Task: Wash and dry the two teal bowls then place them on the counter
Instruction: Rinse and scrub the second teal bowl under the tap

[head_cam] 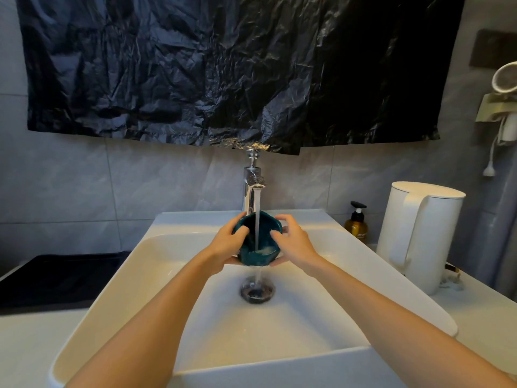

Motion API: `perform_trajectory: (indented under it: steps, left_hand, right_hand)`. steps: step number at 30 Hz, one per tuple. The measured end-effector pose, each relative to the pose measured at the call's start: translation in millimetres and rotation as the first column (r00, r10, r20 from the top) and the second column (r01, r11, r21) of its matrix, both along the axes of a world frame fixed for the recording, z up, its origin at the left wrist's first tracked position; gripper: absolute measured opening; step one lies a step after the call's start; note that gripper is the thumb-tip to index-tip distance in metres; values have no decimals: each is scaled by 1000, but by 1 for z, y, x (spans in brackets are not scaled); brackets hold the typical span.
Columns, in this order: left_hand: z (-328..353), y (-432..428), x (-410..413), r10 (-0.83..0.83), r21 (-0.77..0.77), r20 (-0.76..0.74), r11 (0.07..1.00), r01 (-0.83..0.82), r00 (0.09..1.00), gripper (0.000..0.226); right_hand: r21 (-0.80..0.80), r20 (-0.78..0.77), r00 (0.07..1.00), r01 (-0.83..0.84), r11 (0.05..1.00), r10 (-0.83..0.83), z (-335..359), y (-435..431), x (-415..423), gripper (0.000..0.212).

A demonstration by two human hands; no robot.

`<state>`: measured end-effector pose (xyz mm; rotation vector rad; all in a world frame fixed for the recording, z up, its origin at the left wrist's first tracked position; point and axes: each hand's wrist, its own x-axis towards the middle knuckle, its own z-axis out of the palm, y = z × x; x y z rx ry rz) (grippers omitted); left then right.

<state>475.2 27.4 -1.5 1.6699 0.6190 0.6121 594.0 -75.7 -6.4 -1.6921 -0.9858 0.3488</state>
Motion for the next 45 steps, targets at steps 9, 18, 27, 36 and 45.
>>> perform_trajectory:
  steps: [9,18,27,36,45]
  left_hand:
    - [-1,8,-2,179,96,64,978,-184,982,44]
    - [0,-2,-2,47,-54,-56,997,-50,997,29]
    - [2,-2,-2,51,-119,-90,991,-61,995,22]
    - [1,1,3,168,-29,8,985,-168,986,40]
    - [-2,9,4,224,152,26,962,-226,974,40]
  right_hand:
    - [-354,866,372,-19,935,335,-6,-11,-16,43]
    - [-357,931,108,55,933,350,-1,-2,-5,64]
    - [-408,899,193,54,911,392,2,2,-5,65]
    - [-338,845,452,41,940,284,-7,2,-27,24]
    - [-296,949,150,113,948,278,-10,-1,-16,25]
